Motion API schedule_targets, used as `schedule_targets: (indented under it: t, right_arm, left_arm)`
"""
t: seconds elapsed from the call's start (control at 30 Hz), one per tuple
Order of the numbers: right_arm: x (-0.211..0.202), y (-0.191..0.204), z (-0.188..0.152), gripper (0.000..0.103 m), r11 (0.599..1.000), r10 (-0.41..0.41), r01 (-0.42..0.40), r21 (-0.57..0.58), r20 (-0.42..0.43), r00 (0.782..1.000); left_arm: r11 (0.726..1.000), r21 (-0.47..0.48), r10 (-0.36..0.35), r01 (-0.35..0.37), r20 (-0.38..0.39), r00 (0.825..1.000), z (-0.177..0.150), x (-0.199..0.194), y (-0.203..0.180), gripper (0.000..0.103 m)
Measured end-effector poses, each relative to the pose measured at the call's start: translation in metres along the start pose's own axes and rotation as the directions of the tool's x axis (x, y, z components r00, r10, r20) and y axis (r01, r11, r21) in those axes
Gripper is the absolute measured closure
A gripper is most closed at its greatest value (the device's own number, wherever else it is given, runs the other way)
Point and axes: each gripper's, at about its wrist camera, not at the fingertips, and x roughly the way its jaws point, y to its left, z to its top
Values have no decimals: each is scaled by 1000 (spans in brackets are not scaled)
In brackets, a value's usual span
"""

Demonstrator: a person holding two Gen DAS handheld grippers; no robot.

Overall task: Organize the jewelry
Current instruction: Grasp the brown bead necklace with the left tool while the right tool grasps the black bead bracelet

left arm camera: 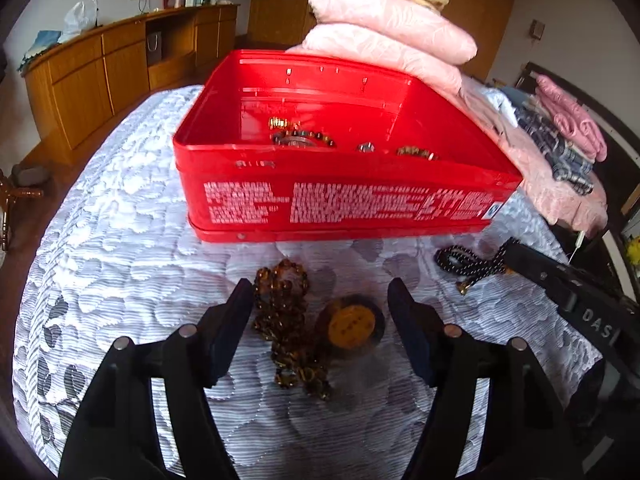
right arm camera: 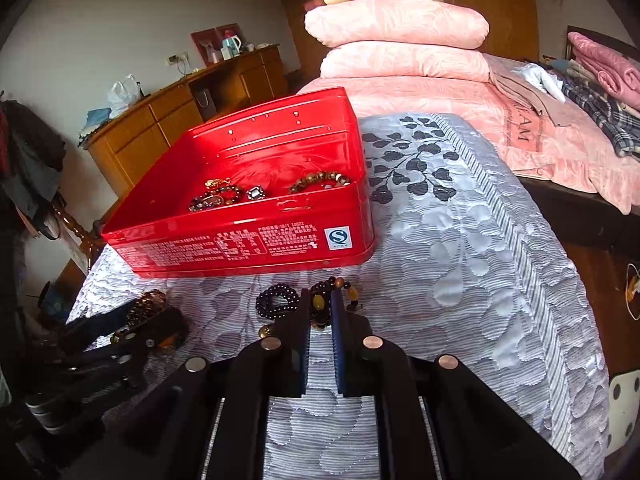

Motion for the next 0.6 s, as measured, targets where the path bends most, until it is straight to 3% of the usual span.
schedule_targets:
  t: [0.1, 0.2, 0.3, 0.6]
  right_arm:
    - [1, -1, 0, 93, 1000, 3, -3, 3, -1, 1000]
    - [2, -1, 0, 93, 1000, 5, -5, 3, -3, 1000]
    - [1, 1, -1, 93, 1000, 11, -11, -2, -3, 1000]
    - [-13, 12, 1, 93, 999, 38, -37, -31, 27, 999]
  left_arm:
    - [1000, -16, 18, -18, -8, 1000, 1, 3, -1, 53]
    - [999, -45, 14, -14, -12, 1000, 1, 5, 2, 84]
    - [998, -67, -20, 20, 0, 1000, 2, 3, 6, 88]
    - [995, -85, -33, 42, 103, 994, -3, -33, 18, 89]
